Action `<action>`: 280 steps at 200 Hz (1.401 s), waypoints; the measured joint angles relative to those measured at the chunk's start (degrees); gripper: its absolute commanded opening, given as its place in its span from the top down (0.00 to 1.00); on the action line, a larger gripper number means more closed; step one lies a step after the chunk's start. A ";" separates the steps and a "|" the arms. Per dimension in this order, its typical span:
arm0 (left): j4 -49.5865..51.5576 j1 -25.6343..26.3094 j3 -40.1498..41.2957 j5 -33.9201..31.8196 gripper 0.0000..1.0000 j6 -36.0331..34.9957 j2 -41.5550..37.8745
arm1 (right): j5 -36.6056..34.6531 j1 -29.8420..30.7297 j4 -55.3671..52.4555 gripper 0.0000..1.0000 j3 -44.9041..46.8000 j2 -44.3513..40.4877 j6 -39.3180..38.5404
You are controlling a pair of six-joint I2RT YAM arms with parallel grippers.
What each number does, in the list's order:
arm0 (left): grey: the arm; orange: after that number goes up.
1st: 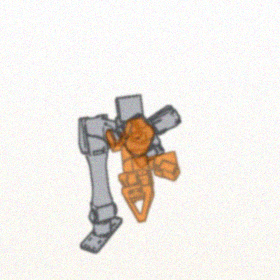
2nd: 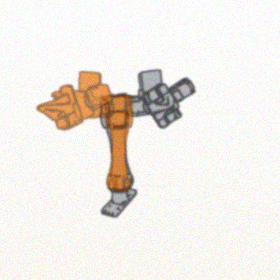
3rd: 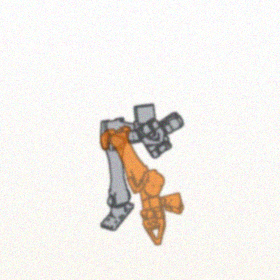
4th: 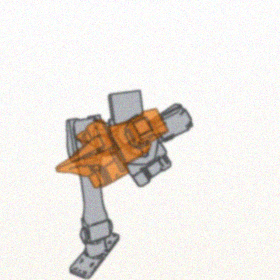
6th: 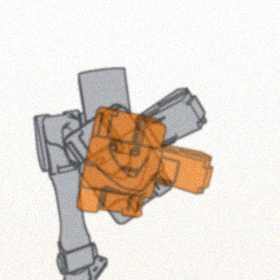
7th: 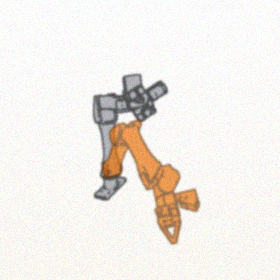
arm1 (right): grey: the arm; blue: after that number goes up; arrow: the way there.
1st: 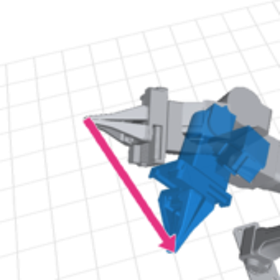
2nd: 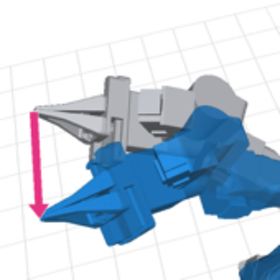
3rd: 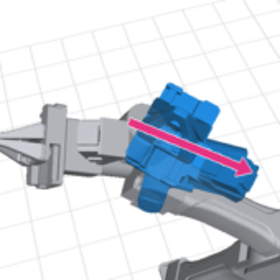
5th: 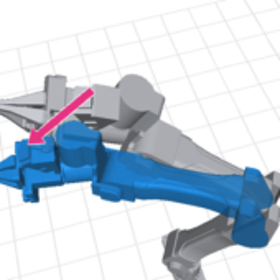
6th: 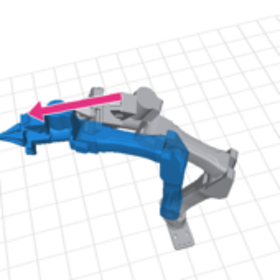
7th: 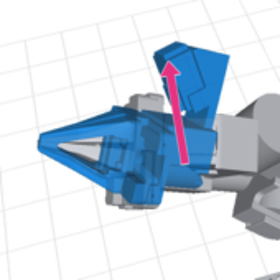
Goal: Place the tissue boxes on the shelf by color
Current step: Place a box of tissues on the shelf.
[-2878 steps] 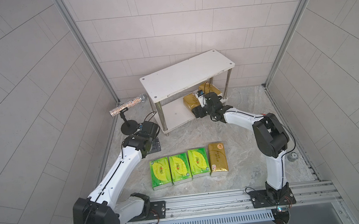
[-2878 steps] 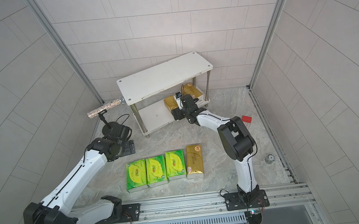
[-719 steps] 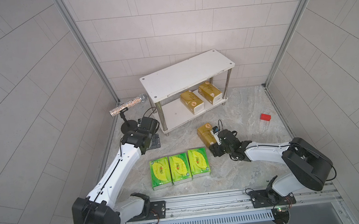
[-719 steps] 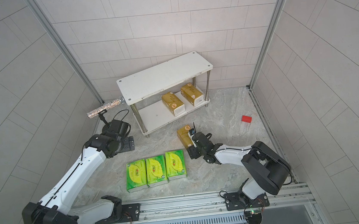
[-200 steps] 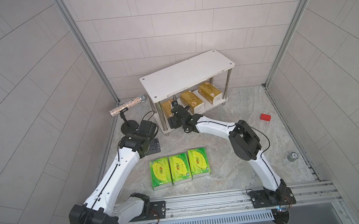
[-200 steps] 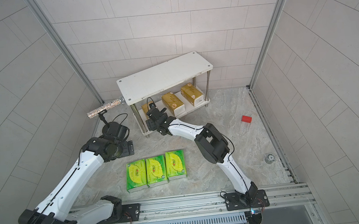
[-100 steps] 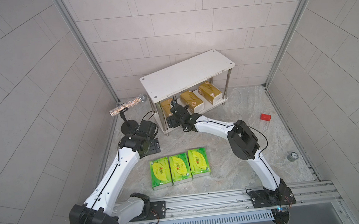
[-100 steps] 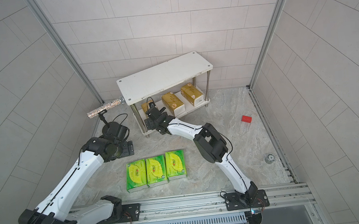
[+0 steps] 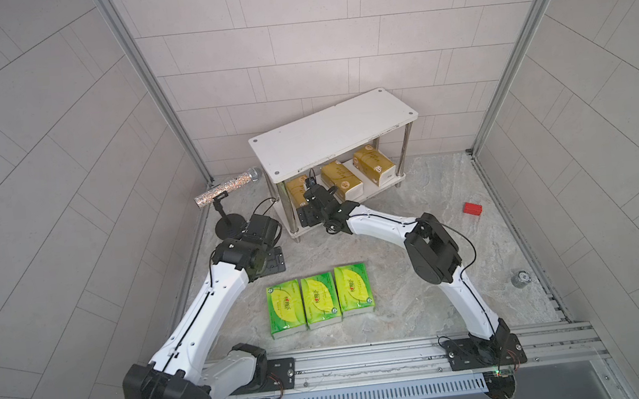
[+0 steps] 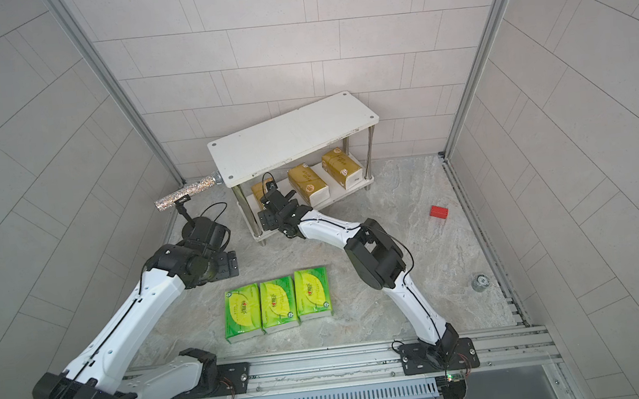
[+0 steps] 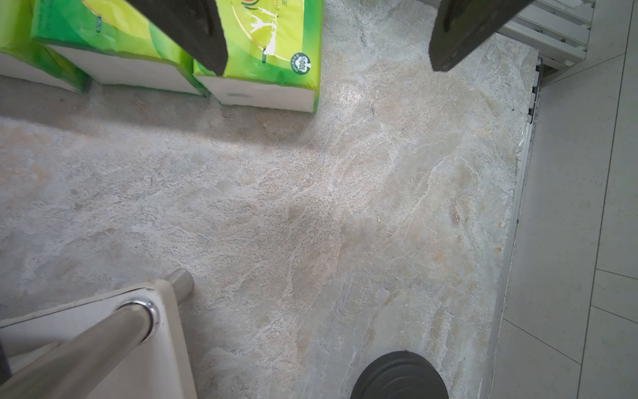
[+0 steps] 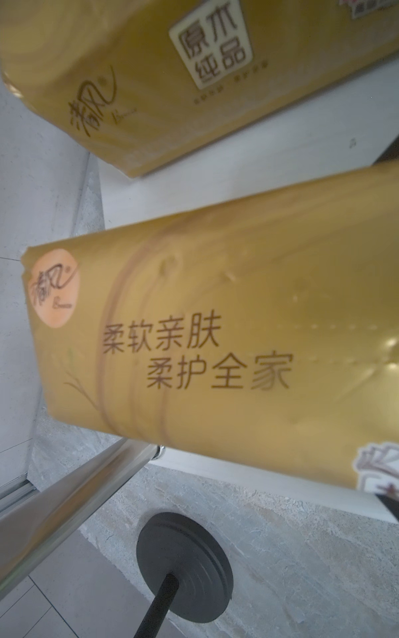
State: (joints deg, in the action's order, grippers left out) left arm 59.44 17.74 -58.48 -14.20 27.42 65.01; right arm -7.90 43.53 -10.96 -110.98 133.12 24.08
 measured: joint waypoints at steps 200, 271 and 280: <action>0.02 0.00 0.00 -0.22 0.00 0.00 -0.52 | 0.15 -0.09 -0.66 0.00 -1.07 1.36 0.39; 0.02 0.00 0.00 -0.22 0.00 0.00 -0.31 | 0.98 -0.09 1.70 0.00 2.64 -1.20 0.44; 0.04 0.00 0.00 -0.22 0.00 0.00 -0.31 | 1.01 -0.09 1.79 0.00 2.84 -1.62 0.46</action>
State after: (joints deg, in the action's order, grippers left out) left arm 59.48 17.74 -58.48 -14.41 27.42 64.71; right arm -6.90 43.44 -9.17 -108.14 131.50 24.53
